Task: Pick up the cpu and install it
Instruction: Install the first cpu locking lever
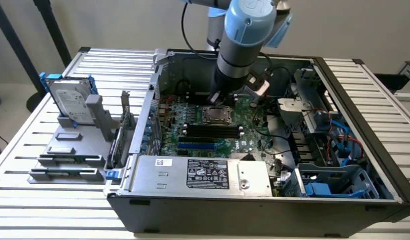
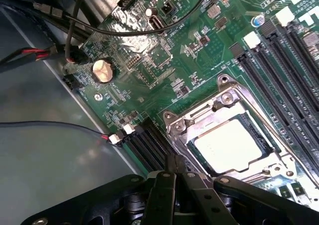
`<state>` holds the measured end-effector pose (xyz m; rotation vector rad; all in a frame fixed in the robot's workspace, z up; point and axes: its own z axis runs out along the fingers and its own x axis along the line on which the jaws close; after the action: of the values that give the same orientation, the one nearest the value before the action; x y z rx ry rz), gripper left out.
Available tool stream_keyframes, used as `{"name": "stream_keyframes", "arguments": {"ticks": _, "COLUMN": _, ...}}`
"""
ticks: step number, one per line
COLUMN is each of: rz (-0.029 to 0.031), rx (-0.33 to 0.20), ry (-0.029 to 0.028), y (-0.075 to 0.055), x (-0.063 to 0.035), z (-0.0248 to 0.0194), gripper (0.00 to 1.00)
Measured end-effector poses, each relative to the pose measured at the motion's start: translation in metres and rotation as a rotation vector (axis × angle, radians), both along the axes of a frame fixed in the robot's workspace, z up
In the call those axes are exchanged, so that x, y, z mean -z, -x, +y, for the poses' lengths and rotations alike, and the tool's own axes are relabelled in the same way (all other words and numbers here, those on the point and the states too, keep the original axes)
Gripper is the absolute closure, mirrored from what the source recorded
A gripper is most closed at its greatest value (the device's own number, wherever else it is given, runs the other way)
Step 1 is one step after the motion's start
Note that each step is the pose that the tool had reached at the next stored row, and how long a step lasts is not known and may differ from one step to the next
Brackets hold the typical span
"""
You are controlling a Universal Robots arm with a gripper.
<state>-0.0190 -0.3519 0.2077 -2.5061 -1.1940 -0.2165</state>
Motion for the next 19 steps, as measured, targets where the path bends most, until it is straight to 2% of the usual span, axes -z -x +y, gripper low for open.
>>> {"name": "stream_keyframes", "arguments": {"ticks": 13, "rz": 0.0050, "rx": 0.000, "ry": -0.0020, "y": 0.012, "x": -0.0142, "z": -0.0264, "gripper": 0.89}}
{"name": "stream_keyframes", "arguments": {"ticks": 19, "rz": 0.0094, "rx": 0.001, "ry": -0.0022, "y": 0.017, "x": -0.0201, "z": -0.0389, "gripper": 0.89}}
